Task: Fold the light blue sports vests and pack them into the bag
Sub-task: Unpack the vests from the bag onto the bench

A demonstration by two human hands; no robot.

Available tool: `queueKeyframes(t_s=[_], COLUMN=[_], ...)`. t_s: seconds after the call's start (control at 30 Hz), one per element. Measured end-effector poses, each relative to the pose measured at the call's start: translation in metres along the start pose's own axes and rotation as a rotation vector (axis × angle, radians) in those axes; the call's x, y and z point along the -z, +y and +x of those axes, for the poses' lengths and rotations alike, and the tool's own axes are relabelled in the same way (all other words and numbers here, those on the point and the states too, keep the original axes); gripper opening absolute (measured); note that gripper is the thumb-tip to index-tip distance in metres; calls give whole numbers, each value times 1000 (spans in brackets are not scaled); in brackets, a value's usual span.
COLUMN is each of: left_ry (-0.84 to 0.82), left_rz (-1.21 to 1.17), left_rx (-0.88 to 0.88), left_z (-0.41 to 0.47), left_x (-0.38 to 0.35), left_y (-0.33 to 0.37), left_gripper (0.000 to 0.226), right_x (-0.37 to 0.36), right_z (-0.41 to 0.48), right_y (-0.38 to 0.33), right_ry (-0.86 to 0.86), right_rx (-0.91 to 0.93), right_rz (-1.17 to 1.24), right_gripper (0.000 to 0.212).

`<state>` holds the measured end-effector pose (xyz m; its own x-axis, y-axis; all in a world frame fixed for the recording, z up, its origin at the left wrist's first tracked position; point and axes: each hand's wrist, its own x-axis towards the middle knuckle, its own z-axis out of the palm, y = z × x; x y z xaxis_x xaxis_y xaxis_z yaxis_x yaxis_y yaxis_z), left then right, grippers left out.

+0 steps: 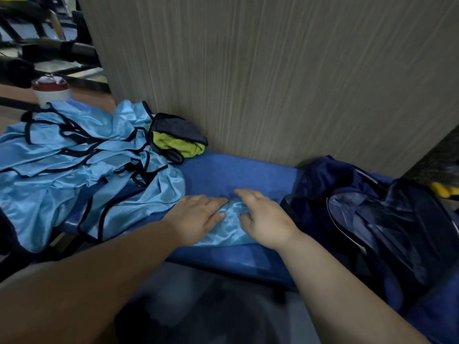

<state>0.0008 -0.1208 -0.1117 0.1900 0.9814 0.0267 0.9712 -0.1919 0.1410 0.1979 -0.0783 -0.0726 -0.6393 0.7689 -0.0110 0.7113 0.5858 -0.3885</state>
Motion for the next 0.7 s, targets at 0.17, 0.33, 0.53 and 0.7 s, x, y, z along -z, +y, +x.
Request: queueKeyframes(t_s=[0.17,0.33,0.53,0.7], left_ry=[-22,-66,98,535], left_rz=[13,62,-131,-740], left_rx=[-50,34,129,237], left_z=[2,11,28,44], left_x=[0,11,16,34], left_y=[-9,-4,19,53], left_gripper=[78,49,47,49], right_x=[-8,-1,10,59], right_z=[5,2,-11,-32], right_y=[-8,-18,-19,-4], right_ry=[-133,-156,-77,254], right_rx=[-137,-213,-242,-297], right_rz=[-199,-121,-28,162], right_gripper=[63,54,25,18])
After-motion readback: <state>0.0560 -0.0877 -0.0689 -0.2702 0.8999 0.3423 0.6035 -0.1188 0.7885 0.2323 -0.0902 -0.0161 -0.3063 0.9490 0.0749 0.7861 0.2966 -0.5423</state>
